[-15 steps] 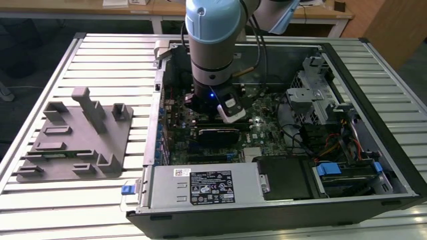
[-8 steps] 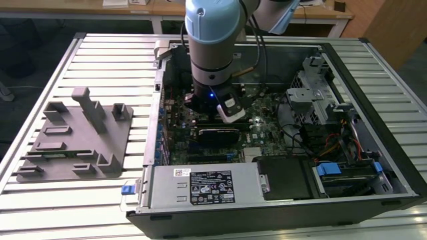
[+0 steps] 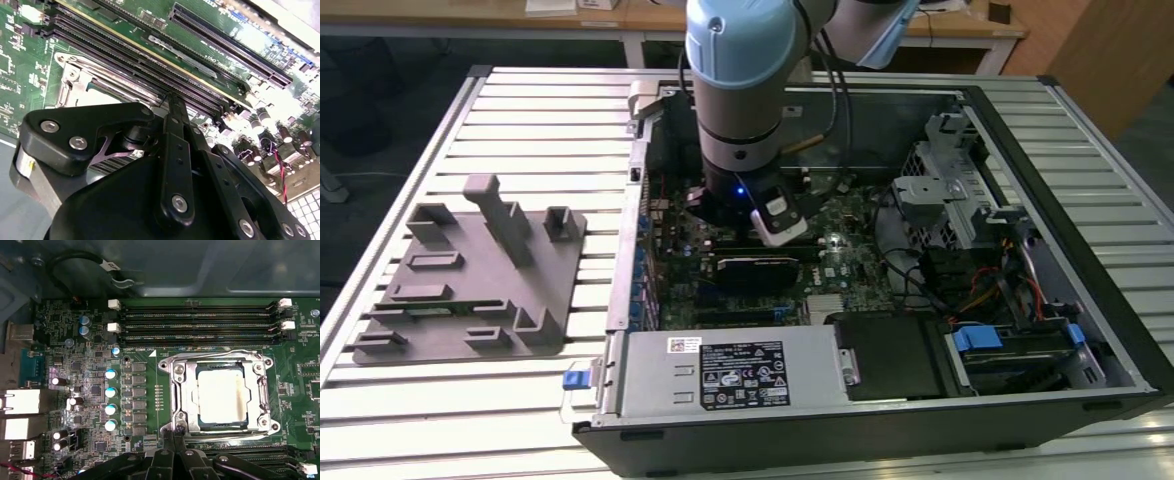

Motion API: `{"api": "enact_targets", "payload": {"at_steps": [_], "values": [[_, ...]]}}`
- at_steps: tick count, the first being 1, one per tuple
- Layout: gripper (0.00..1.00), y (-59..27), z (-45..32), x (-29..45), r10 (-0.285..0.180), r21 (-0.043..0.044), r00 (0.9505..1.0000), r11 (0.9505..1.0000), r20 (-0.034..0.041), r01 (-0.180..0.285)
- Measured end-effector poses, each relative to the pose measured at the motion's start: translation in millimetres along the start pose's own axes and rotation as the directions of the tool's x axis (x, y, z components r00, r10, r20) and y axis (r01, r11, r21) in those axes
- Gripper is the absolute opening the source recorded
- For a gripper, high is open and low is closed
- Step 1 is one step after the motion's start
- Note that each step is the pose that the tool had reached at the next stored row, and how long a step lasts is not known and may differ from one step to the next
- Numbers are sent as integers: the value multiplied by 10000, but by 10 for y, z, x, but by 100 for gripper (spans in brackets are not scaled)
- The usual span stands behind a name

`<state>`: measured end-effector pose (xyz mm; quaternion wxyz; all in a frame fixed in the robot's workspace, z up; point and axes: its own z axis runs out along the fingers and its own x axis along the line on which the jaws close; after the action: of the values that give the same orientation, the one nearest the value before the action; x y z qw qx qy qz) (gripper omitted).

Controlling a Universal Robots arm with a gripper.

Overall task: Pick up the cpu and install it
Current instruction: 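Install the second cpu locking lever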

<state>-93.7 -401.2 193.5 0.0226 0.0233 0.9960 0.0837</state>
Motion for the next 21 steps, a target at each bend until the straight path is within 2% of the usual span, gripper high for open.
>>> {"api": "enact_targets", "payload": {"at_steps": [8,14,21], "values": [[11,-3,7,30,0,3,10000,10000,-1,0],[11,-5,23,38,1,-29,10000,10000,-4,-1],[11,5,48,40,11,-140,10000,9999,1,-11]]}}
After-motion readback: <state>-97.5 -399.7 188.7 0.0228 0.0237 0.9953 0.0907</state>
